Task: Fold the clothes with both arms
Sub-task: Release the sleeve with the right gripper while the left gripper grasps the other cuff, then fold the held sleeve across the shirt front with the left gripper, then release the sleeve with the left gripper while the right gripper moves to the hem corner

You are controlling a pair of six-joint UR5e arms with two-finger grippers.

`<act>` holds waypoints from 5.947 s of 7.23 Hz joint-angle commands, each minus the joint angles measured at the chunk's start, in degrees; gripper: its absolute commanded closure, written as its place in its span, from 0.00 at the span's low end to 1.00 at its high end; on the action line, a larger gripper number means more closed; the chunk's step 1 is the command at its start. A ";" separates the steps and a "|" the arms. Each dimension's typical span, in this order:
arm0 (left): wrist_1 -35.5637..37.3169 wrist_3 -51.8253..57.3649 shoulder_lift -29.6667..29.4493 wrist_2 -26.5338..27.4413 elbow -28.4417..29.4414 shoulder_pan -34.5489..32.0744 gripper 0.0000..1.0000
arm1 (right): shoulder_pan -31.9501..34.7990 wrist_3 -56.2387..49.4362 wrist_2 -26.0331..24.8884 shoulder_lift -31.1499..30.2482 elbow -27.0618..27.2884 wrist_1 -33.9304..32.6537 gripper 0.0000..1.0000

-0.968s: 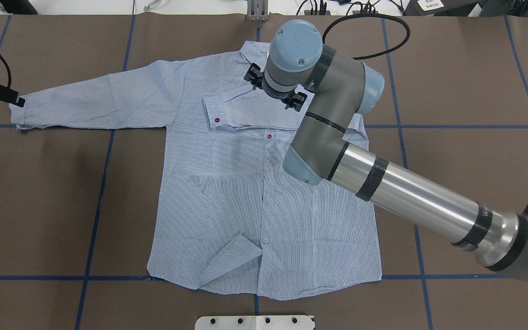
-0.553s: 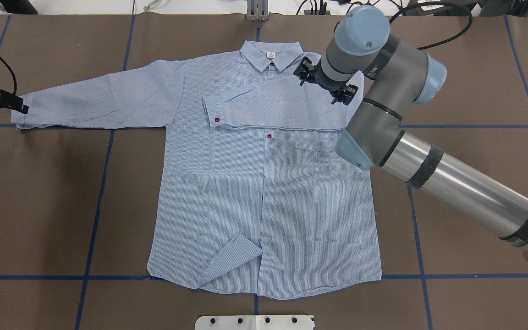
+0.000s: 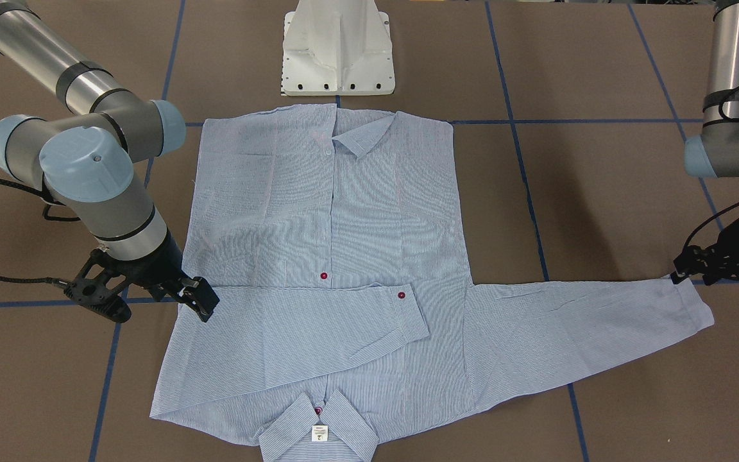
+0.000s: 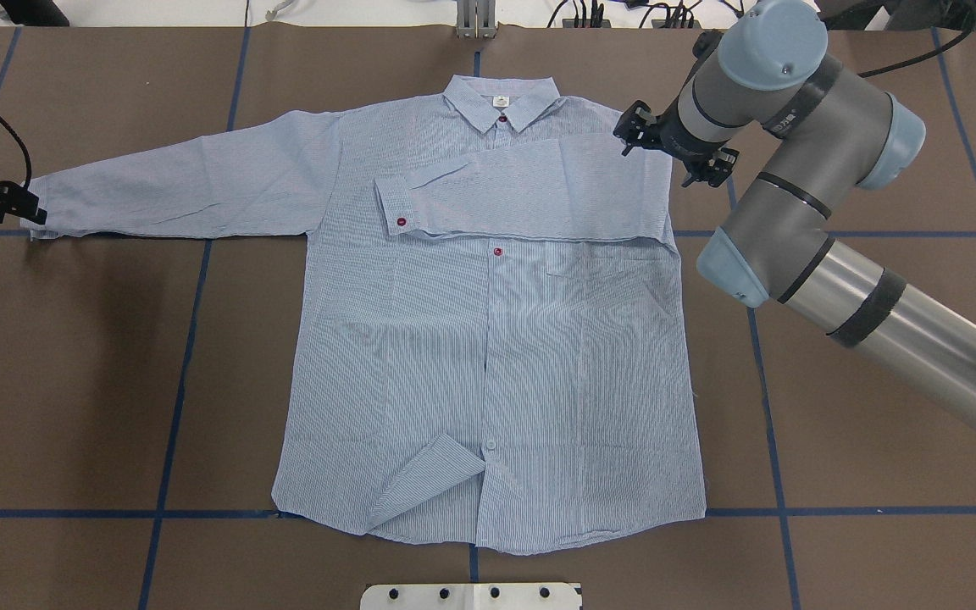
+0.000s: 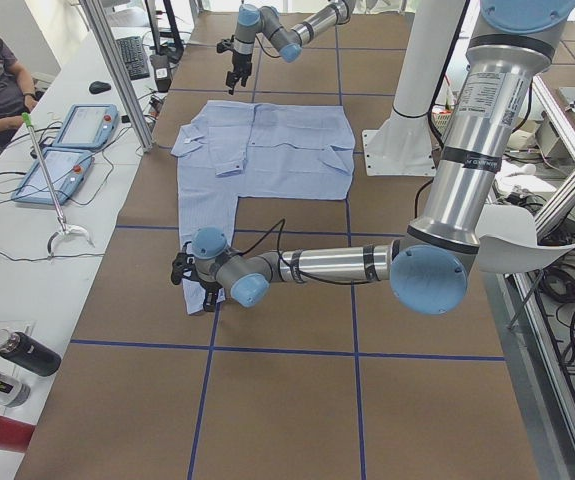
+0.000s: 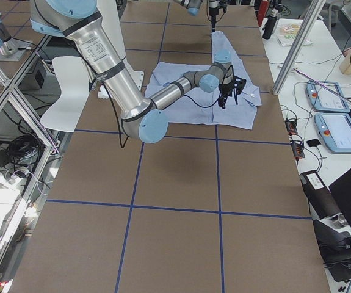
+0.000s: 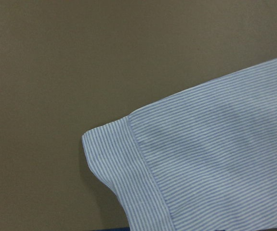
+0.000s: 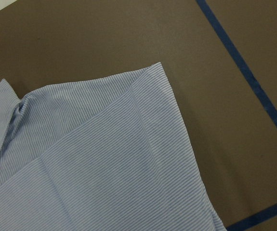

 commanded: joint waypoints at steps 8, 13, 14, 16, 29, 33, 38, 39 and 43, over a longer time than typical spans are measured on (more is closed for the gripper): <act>4.09 -0.25 -1.84 -5.27 -9.19 -0.97 1.00 | 1.11 -0.88 0.12 -0.75 0.88 0.01 0.01; 16.96 -18.30 -21.93 3.46 -20.25 15.13 1.00 | 9.34 -18.59 7.03 -11.27 5.97 0.27 0.01; 17.14 -23.49 -26.23 8.46 -19.38 20.32 1.00 | 12.68 -23.60 10.73 -14.25 5.98 0.27 0.00; 16.96 -28.78 -36.67 13.42 -10.99 25.46 1.00 | 15.61 -30.49 11.73 -16.65 5.80 0.19 0.00; 16.00 -33.29 -48.68 25.29 0.04 36.28 1.00 | 15.88 -29.80 11.56 -16.22 6.06 0.36 0.00; 15.73 -34.96 -49.30 26.78 0.32 37.95 1.00 | 15.88 -29.71 11.56 -16.30 6.06 0.36 0.00; 15.73 -38.75 -51.67 27.23 1.29 38.57 0.28 | 15.88 -29.54 11.03 -16.83 7.38 0.36 0.00; 16.17 -38.92 -51.76 26.88 -0.28 38.40 0.27 | 15.71 -29.45 11.12 -17.09 8.16 0.36 0.00; 16.96 -38.66 -31.54 25.92 -28.42 35.60 0.23 | 0.99 1.54 3.86 -25.69 27.37 0.19 0.00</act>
